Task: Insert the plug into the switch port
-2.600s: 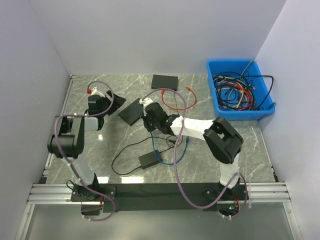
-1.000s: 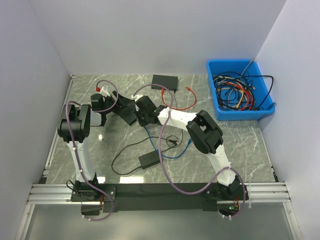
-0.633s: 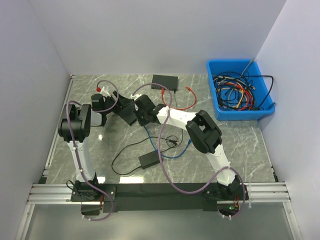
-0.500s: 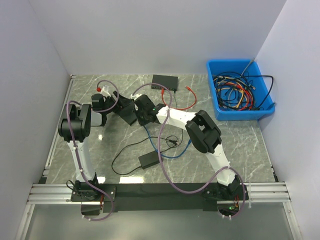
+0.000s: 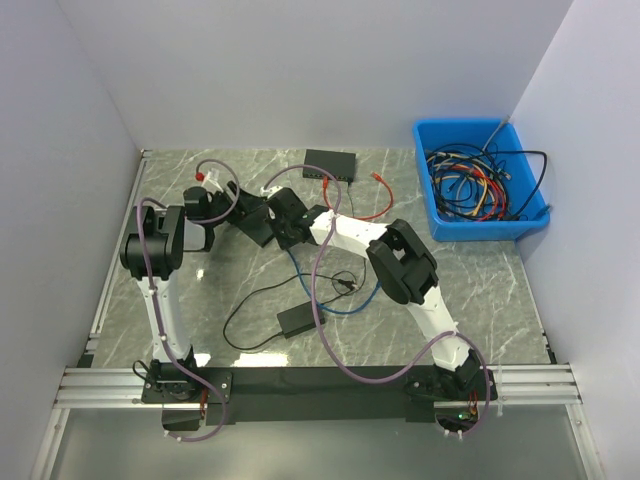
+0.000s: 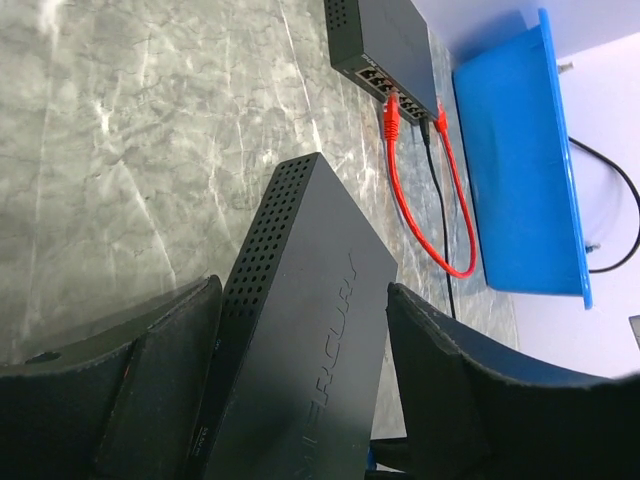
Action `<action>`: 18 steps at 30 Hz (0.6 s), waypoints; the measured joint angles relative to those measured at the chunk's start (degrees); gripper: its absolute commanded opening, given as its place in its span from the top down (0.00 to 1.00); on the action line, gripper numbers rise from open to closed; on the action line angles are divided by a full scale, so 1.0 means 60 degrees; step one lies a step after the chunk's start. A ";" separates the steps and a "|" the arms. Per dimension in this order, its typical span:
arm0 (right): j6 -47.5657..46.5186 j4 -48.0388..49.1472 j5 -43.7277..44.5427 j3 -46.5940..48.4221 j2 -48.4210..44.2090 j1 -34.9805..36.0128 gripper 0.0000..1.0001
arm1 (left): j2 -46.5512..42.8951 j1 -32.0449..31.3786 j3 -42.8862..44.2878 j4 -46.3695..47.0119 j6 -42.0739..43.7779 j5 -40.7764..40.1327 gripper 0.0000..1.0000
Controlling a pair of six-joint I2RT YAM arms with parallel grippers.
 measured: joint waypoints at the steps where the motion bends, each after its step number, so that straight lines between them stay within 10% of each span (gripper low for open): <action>1: -0.0047 0.0000 0.0007 0.0000 -0.0004 0.0000 1.00 | 0.0029 0.0000 0.0033 0.0000 0.0015 0.0040 0.28; 18: -0.1071 -0.0018 0.0219 -0.0262 -0.0244 0.0076 1.00 | 0.0124 -0.0273 0.0572 -0.0994 0.0907 0.0200 0.41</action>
